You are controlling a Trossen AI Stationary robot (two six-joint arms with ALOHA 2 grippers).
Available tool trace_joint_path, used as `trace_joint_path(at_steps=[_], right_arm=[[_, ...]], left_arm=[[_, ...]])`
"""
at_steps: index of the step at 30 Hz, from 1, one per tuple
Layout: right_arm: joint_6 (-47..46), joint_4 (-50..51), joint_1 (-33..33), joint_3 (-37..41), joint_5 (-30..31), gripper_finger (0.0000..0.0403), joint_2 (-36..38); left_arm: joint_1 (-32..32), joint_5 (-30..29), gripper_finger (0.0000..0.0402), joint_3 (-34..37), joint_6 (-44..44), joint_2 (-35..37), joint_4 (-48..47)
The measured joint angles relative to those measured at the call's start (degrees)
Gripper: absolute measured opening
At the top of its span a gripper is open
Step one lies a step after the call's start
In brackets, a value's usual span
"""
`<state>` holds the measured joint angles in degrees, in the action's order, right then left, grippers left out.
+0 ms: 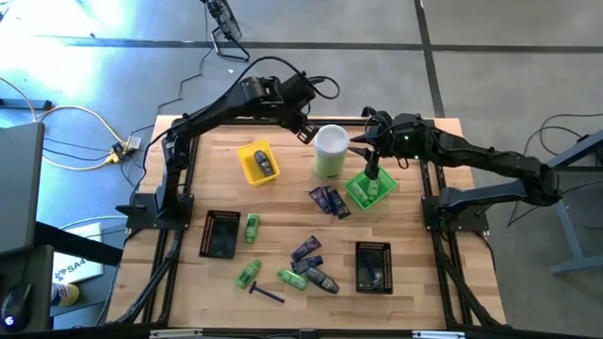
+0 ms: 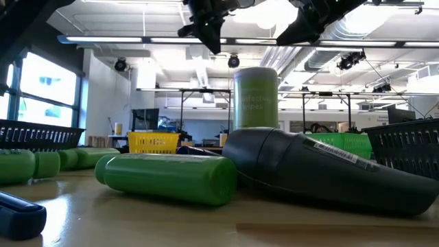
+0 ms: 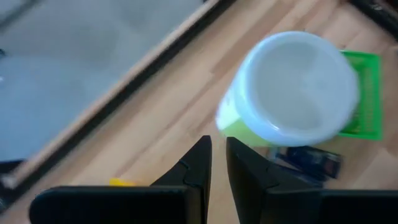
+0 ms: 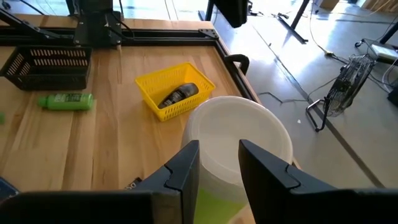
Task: Pick & Place Travel size toiletries
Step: Put the bottom blue razor into the right black bin
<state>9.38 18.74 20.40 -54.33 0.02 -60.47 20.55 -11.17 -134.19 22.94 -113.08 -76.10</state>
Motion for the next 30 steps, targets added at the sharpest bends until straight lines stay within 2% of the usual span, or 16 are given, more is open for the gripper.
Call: trace_joint_path(at_steps=[3,10,16,25,30], right_arm=[[-0.21,-0.02,0.0,0.0,0.01,0.0105,0.01],[-2.72,-0.07,0.0,0.0,0.03,0.0105,0.0],[-3.36,-0.59,0.0,0.0,0.03,0.0105,0.01],[-3.38,-1.6,0.0,0.0,0.06,0.0105,0.01],[-3.38,-1.71,0.0,0.0,0.06,0.0105,0.01]], left_arm=[[0.05,3.3,0.0045,0.0,-1.82,-0.02,0.17],[-0.58,2.92,0.0045,0.0,-5.97,0.0,-2.77],[-4.37,-2.75,0.0045,0.0,-9.48,-0.01,-2.78],[-10.48,-3.66,0.0045,0.0,-13.75,1.91,0.57],[-12.38,-9.95,0.0045,0.0,-13.74,3.15,1.23]])
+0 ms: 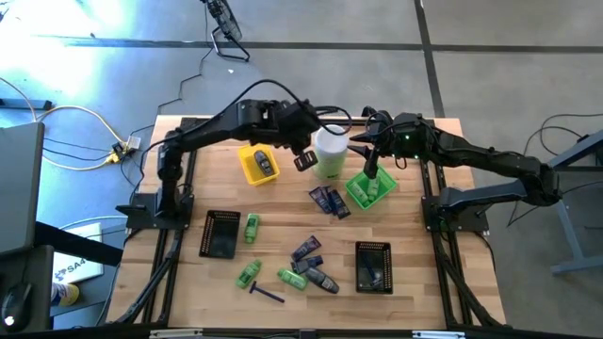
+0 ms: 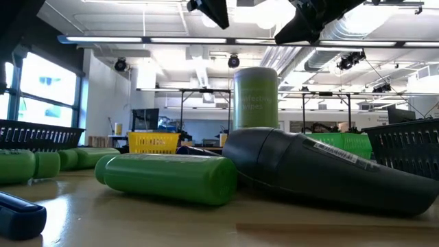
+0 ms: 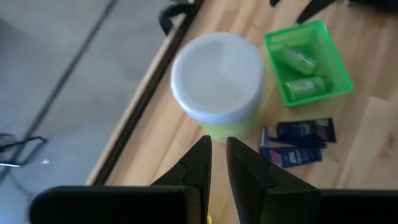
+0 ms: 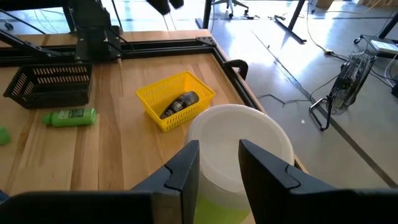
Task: Pick & Place Travel size toiletries
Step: Put the bottom blue razor into the right black bin
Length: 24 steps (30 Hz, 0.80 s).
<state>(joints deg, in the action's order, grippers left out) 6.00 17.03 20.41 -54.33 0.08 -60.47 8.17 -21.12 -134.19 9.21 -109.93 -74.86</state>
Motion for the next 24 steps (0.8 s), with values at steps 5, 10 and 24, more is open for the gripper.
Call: trace_joint_path(at_steps=[5,10,24], right_arm=[[0.06,-0.1,0.0,0.0,0.0,0.0105,0.0],[0.55,-0.1,0.0,0.0,0.01,0.0105,0.0],[1.75,-0.35,0.02,0.0,0.0,0.0105,0.0]], left_arm=[[-2.09,-1.11,0.0045,0.0,0.06,0.02,0.08],[-4.21,-1.48,0.0045,0.1,0.04,-0.81,1.41],[-4.49,-1.87,0.0045,24.96,3.05,9.52,16.4]])
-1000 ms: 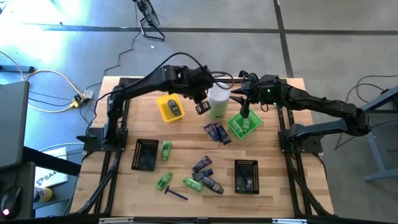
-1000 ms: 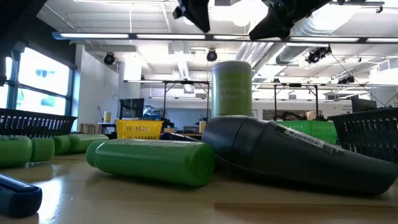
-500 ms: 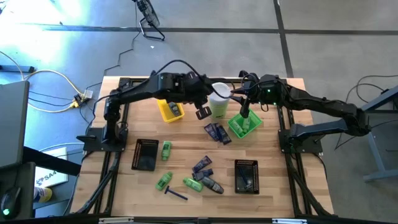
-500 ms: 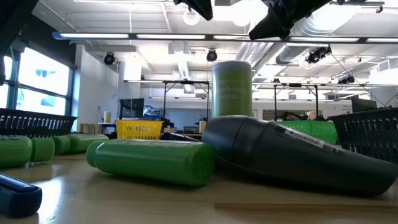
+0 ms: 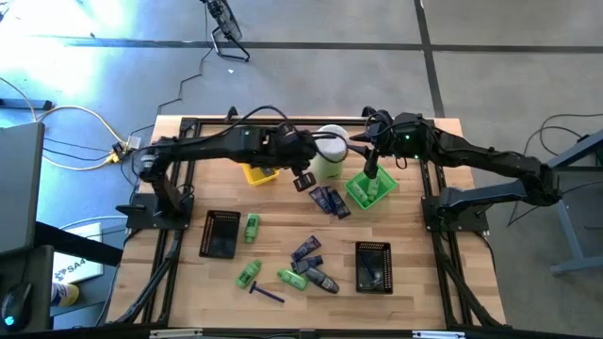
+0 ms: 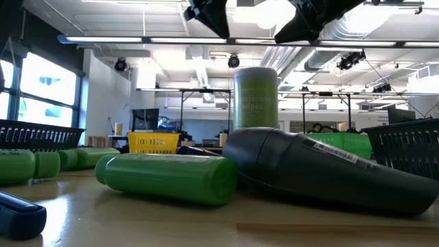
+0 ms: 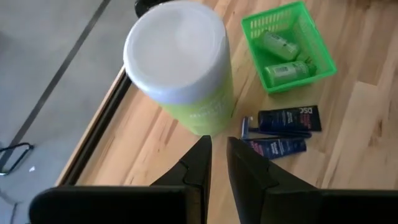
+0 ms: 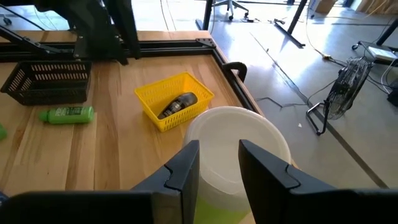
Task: Pick & Place Travel size toiletries
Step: Put the bottom blue razor into the right black bin
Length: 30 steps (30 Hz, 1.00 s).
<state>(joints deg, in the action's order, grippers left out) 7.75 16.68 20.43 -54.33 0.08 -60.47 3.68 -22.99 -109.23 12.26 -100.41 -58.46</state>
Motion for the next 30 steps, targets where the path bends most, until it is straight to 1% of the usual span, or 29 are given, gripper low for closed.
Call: trace_joint_path(at_steps=[12,15,18,20,24,30], right_arm=[[0.01,-1.14,0.0,-0.02,0.06,0.0105,0.0],[-0.03,-1.36,0.0,-0.02,0.24,0.0105,0.0],[-0.4,-1.57,-0.02,-0.02,0.24,0.0105,0.0],[-0.46,-1.61,0.0,-0.02,0.24,0.0105,0.0],[-0.5,-2.05,-0.02,-0.02,0.58,0.0105,0.0],[-2.05,-3.23,0.0,-0.02,2.32,0.0105,0.0]], left_arm=[[0.0,0.42,0.0045,36.19,-0.47,26.14,30.06],[0.0,0.42,0.0045,43.83,-0.45,32.04,34.74],[-0.07,1.65,0.0045,49.86,-0.12,37.01,37.98],[-0.07,2.48,0.0045,52.69,0.5,39.91,39.85],[-0.07,3.21,0.0045,56.12,1.98,44.11,40.12],[0.04,3.22,0.0045,56.57,8.31,44.97,40.41]])
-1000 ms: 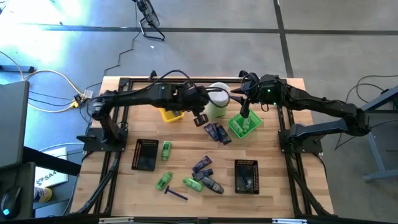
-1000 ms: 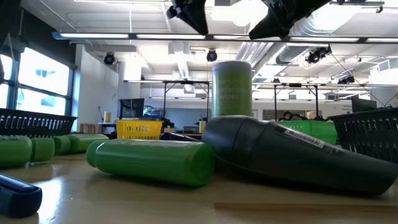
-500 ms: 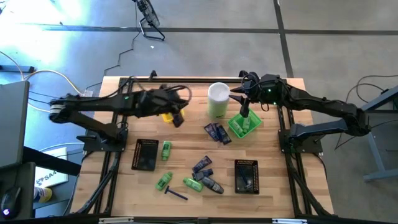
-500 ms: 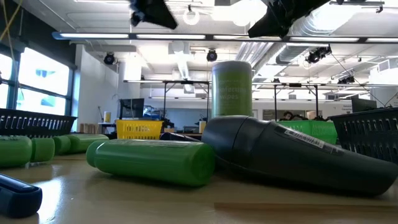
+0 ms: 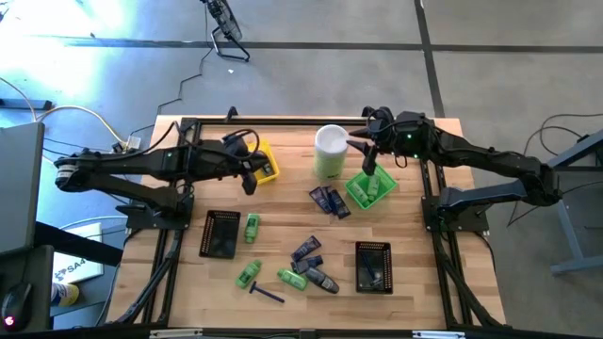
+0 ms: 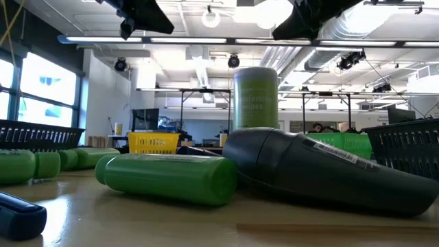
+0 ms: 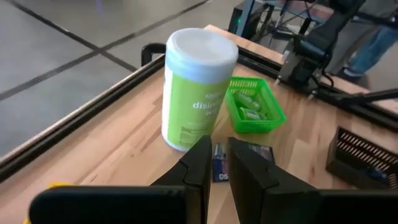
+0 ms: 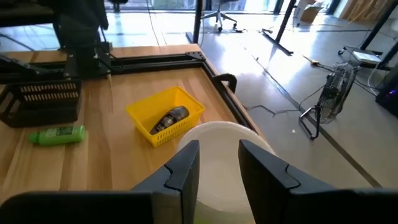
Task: Pick & Place Travel size toiletries
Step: Put the bottom blue razor into the right black bin
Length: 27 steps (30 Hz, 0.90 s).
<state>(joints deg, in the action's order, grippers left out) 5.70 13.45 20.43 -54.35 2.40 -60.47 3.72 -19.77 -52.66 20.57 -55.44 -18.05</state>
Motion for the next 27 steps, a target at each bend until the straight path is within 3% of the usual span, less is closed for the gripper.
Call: trace_joint_path(at_steps=[17,27], right_arm=[[-11.83,-3.19,-0.17,0.0,0.46,0.0105,0.0],[-11.98,-3.19,-0.61,0.0,-0.24,0.0105,0.0]], left_arm=[[-0.02,-0.07,0.0045,-0.04,0.73,-1.75,-0.18],[-0.02,0.0,0.0045,-0.04,2.46,-1.73,1.75]])
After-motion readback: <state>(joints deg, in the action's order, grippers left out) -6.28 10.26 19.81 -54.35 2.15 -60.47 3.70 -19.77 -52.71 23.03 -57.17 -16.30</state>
